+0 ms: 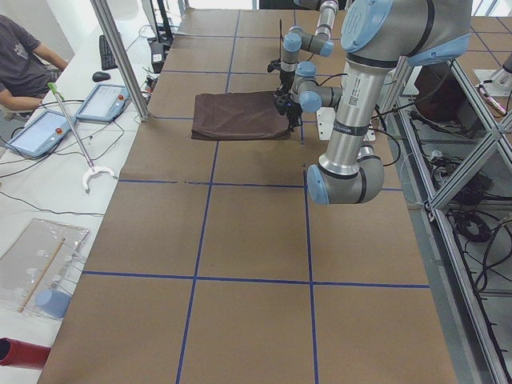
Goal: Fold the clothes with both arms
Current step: 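Lower both grippers to the shirt's near corners and grasp the edge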
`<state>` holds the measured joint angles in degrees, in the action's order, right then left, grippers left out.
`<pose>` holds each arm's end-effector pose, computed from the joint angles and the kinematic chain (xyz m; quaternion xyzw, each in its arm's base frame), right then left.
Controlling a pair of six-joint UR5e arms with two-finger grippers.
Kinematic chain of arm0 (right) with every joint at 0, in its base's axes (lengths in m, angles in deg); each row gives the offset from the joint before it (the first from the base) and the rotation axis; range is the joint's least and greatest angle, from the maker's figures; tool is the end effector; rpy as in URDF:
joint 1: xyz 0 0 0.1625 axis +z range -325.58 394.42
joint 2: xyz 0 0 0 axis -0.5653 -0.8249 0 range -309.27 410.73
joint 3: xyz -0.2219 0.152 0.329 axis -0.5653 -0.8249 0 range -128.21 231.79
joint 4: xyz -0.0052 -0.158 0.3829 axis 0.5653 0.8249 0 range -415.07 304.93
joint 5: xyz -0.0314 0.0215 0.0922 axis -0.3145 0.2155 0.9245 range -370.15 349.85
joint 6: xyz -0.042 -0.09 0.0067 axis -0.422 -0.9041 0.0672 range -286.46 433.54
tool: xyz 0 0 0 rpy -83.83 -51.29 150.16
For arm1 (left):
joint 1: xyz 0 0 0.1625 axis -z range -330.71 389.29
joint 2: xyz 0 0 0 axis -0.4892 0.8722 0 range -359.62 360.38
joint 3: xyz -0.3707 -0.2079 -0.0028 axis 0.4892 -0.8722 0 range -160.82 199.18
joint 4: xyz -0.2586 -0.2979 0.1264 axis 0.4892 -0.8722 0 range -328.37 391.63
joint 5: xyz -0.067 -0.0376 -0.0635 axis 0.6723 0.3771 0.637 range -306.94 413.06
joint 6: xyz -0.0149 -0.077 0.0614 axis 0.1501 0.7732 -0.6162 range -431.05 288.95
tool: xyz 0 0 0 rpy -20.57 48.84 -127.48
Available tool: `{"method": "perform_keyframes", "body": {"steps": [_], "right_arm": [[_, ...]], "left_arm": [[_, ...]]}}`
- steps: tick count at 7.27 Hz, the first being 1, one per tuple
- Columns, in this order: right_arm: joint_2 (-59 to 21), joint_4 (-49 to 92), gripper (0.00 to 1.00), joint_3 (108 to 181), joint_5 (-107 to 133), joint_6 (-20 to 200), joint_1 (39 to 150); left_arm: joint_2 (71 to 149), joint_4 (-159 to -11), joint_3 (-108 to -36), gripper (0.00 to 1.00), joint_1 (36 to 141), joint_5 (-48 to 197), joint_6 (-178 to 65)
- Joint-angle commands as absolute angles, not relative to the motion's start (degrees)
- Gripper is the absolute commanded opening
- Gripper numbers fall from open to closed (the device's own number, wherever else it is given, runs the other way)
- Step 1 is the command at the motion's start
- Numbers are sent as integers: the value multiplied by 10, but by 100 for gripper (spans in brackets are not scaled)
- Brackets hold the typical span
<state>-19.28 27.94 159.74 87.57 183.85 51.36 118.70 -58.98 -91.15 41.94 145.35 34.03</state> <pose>-0.5341 -0.2880 0.3201 -0.0734 -0.3793 0.2700 0.8820 0.5583 -0.2579 0.2317 -0.0270 0.4162 -0.2097 0.8844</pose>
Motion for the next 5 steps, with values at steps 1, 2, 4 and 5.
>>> {"method": "perform_keyframes", "body": {"steps": [1, 2, 4, 5], "right_arm": [[-183, 279, 0, 1599, 877, 1838, 520], [-177, 279, 0, 1599, 877, 1838, 523], [-177, 278, 0, 1606, 877, 1838, 526], [-179, 278, 0, 1617, 892, 1838, 529]], "left_arm": [[1188, -590, -912, 0, 420, 1453, 337], [1189, -590, -915, 0, 420, 1454, 337], [1187, -586, -935, 0, 421, 1460, 336], [1180, -585, -958, 0, 421, 1460, 335]]}}
